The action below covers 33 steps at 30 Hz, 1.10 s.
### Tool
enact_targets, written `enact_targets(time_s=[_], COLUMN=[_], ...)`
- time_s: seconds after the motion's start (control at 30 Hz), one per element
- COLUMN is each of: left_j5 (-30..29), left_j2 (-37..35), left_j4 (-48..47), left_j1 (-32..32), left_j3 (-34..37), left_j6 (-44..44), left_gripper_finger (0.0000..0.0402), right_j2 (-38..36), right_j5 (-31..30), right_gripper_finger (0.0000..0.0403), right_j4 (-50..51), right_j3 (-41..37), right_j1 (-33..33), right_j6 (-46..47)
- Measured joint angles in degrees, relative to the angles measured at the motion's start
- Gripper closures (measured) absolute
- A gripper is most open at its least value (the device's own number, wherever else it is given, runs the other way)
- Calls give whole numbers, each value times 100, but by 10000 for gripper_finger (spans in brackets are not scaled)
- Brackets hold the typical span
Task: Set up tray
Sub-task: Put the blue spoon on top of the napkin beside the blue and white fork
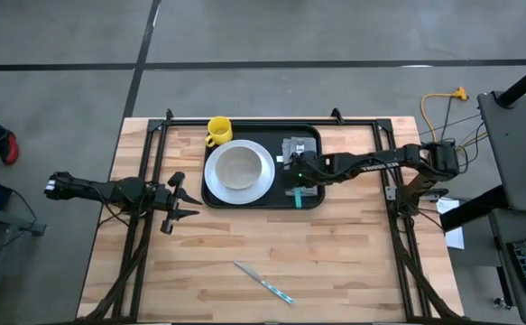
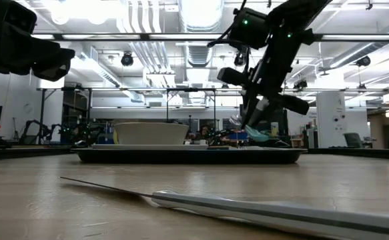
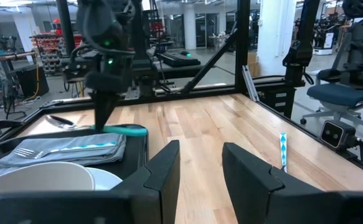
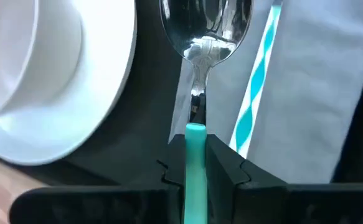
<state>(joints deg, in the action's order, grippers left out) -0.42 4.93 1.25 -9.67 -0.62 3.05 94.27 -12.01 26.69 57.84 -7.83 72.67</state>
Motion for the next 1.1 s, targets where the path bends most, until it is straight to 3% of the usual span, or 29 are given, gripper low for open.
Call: enact_targets(time_s=[0.27, 0.87, 1.1], left_j5=[0, -1, 0], left_j2=[-1, 0, -2], left_j4=[-1, -2, 0], left_j1=[-2, -2, 0], left_j3=[0, 0, 0], left_j6=[0, 0, 0], left_gripper_finger=[299, 299, 299], right_j2=[528, 565, 881], right_j5=[537, 265, 458], right_gripper_finger=[375, 375, 375], right_j4=[-616, -742, -948], right_j3=[21, 105, 189], right_j1=[-621, -1070, -1108], right_j6=[-566, -701, -842])
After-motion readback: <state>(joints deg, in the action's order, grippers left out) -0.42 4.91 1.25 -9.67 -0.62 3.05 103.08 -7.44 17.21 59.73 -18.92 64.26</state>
